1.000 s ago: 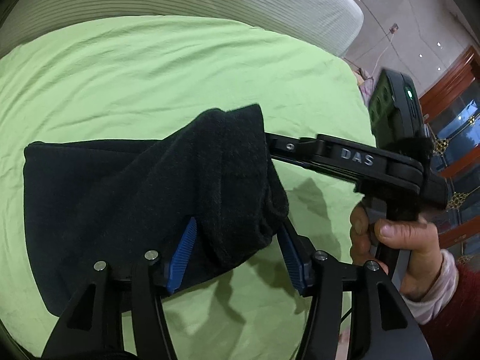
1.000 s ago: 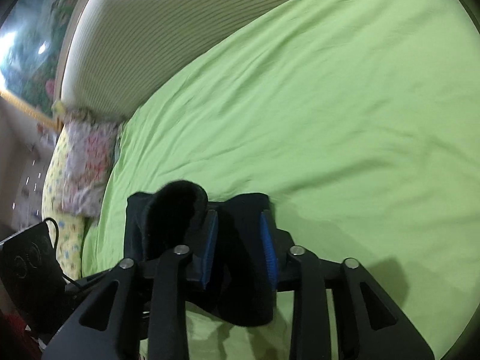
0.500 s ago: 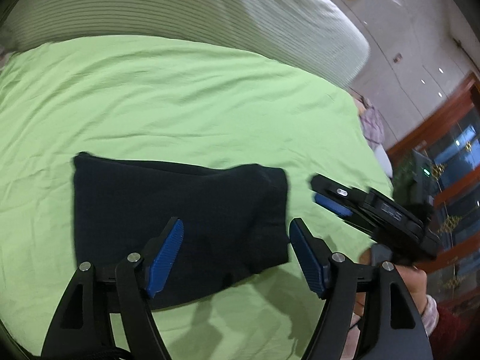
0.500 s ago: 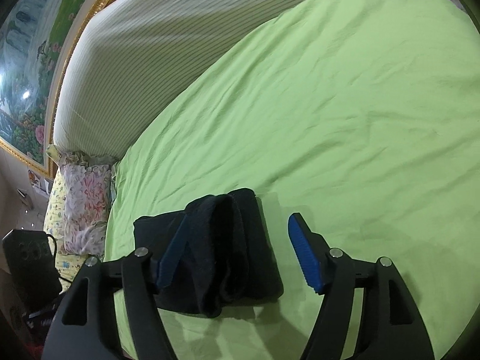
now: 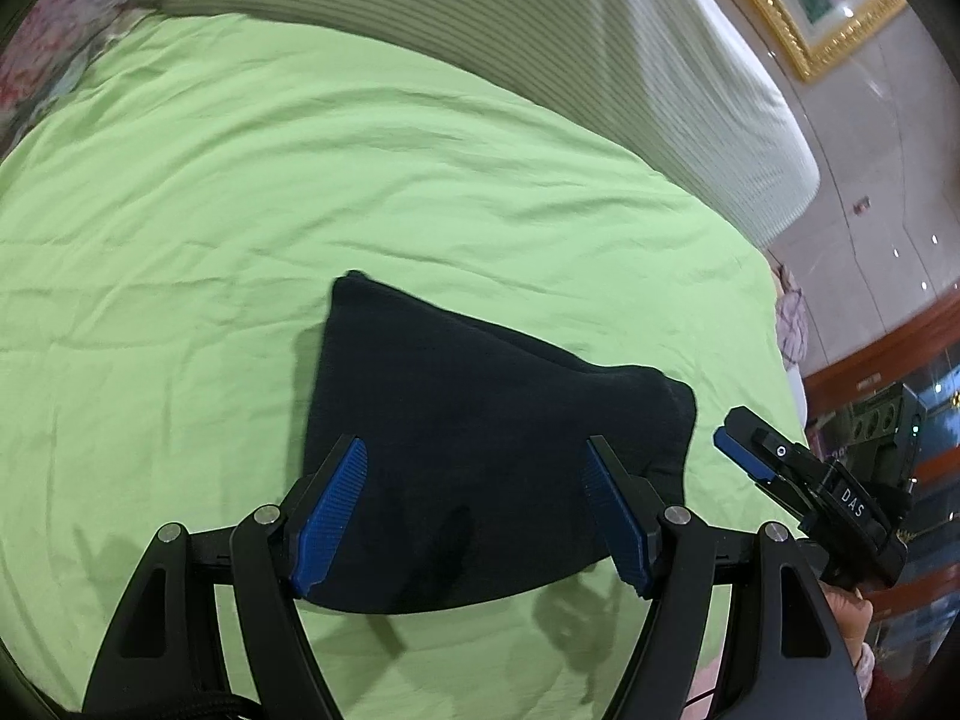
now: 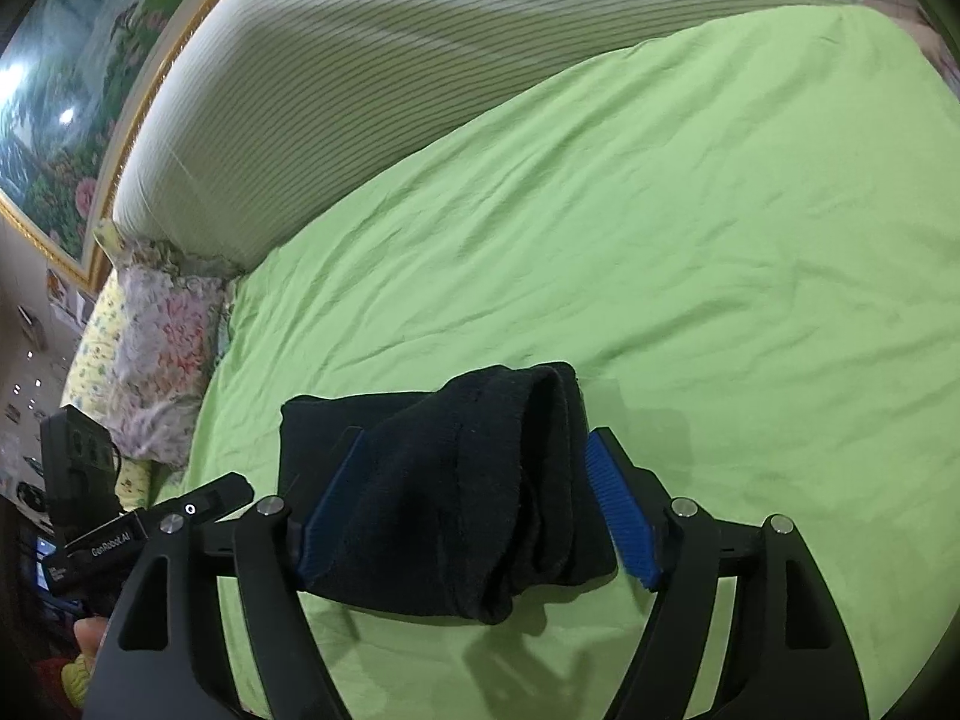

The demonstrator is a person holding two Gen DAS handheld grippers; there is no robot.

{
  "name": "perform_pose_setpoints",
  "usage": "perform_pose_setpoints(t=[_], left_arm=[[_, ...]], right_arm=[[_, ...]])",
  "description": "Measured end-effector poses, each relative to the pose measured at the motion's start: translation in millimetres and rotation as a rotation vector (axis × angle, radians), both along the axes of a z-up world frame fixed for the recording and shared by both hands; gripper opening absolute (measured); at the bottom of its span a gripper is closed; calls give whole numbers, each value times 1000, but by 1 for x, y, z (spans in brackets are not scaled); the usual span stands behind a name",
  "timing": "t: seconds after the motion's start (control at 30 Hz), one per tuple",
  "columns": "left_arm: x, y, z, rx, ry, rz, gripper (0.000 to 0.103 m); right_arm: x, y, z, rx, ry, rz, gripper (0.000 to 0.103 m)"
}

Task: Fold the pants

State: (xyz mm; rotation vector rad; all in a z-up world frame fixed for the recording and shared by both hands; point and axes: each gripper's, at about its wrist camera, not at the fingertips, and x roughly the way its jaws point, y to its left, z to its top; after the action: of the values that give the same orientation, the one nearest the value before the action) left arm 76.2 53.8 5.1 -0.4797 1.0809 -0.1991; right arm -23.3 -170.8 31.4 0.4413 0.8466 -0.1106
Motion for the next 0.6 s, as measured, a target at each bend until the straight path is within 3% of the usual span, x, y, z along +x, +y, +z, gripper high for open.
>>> perform_pose_setpoints(t=[0.6], left_arm=[[11, 7, -35, 14, 93, 11, 76]], right_arm=[[0, -7, -37, 35, 95, -15, 77]])
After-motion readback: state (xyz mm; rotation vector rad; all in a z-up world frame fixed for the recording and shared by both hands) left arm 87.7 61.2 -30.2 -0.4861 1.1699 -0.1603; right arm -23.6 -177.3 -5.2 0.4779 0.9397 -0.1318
